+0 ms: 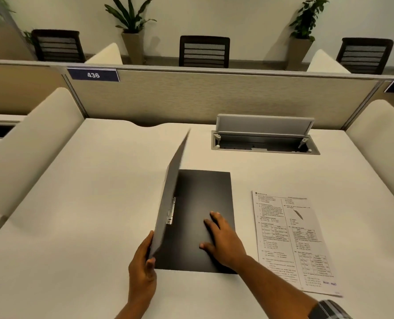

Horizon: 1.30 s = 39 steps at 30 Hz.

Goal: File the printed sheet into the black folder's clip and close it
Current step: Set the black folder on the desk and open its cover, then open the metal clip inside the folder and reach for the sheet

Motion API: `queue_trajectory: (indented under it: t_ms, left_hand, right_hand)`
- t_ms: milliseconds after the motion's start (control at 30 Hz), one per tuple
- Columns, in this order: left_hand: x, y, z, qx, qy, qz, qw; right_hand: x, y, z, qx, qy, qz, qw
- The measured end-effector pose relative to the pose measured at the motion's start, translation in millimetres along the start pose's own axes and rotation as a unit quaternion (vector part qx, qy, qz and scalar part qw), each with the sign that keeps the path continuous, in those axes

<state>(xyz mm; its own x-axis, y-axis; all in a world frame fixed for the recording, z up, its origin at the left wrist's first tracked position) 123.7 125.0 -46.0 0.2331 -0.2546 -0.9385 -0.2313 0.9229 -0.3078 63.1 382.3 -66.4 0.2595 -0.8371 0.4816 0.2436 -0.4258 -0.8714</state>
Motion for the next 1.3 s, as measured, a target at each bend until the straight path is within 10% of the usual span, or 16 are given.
queue_trajectory:
  t_ms: [200,533,933,1300]
  left_hand:
    - [27,-22,5,-0.209,-0.206,0.107,0.950]
    - [33,-70,-17,-0.343,-0.259,0.108,0.896]
    - [37,-71,-31,-0.181,-0.192,-0.285,0.921]
    - [1,-47,-43,-0.129,-0.032,-0.347,0.929]
  right_hand:
    - [-5,3,-3,-0.009,0.008,-0.015,1.000]
    - [-6,5,-2,-0.003,0.010,-0.020,1.000]
    - [-6,5,-2,0.023,0.007,-0.014,1.000]
    - [-9,-19,-2,-0.006,0.047,-0.190,0.981]
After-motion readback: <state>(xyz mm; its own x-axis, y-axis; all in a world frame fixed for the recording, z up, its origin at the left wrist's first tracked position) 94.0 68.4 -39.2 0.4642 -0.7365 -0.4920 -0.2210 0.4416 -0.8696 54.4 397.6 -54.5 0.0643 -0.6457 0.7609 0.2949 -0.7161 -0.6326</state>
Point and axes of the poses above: each hand's wrist, its own z-axis away from the middle knuckle, its own y-axis out of the palm, x = y × z, the point moved 7 cm from there along -z, towards the middle knuckle, and after that the axes turned 11 degrees about -y, right-handed, at the moved point
